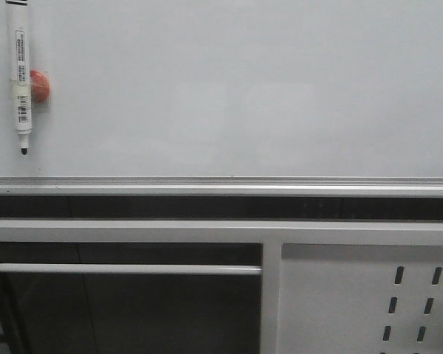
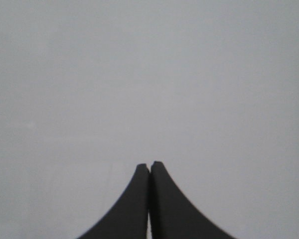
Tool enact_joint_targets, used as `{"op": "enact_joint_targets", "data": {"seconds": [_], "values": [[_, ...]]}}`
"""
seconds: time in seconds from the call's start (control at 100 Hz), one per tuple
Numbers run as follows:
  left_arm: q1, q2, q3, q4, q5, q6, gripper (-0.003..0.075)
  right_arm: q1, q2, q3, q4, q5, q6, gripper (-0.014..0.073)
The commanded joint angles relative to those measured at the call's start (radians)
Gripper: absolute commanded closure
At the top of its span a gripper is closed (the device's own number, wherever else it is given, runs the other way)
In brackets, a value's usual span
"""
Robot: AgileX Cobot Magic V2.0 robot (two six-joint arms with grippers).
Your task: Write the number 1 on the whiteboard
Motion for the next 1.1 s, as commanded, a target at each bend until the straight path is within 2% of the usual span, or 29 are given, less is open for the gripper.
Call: {"op": "enact_joint_targets", "data": {"seconds": [0.0,0.13,0.19,0.27,0.32,0.39,0.53,0.75,0.8,0.95,1.09], "values": [[-0.010,-0.027,0.023,-0.009,-0.129,-0.007,0.0738,0.002,-0.023,0.028,0.001,-0.167,-0.004,0.0644],[-0.010,-0.027,0.021,-0.009,-0.148,-0.007,0.0738,0.002,-0.023,0.028,0.009,-0.287,0.001,0.0644],[-0.010,-0.027,0.021,-0.009,-0.149,-0.007,0.0738,0.002,-0.023,0.028,0.038,-0.288,0.048,0.0644],[-0.010,-0.027,0.021,-0.025,-0.174,-0.007,0.0738,0.002,-0.023,0.028,0.146,-0.253,0.116,0.0644],[-0.010,-0.027,0.021,-0.034,-0.177,-0.007,0.0738,0.002,-0.023,0.028,0.201,-0.204,0.118,0.0644],[-0.010,-0.027,0.019,-0.054,-0.174,-0.010,0.0738,0.002,-0.021,0.022,0.205,-0.115,0.118,0.0644],[-0.010,-0.027,-0.011,-0.046,-0.128,-0.053,0.0738,0.002,-0.009,-0.076,0.204,0.158,0.118,0.0644],[-0.010,-0.004,-0.212,-0.046,0.273,-0.058,0.0738,0.002,0.089,-0.339,0.112,0.596,0.035,0.0644],[-0.010,0.007,-0.261,-0.046,0.309,-0.058,0.0738,0.002,0.111,-0.386,0.113,0.643,0.025,0.0644],[-0.010,0.072,-0.392,-0.044,0.310,-0.056,0.0738,0.002,0.182,-0.541,0.114,0.755,0.025,0.0644],[-0.010,0.176,-0.535,-0.061,0.345,-0.058,0.0738,0.002,0.265,-0.658,0.115,0.795,0.023,0.0644]]}}
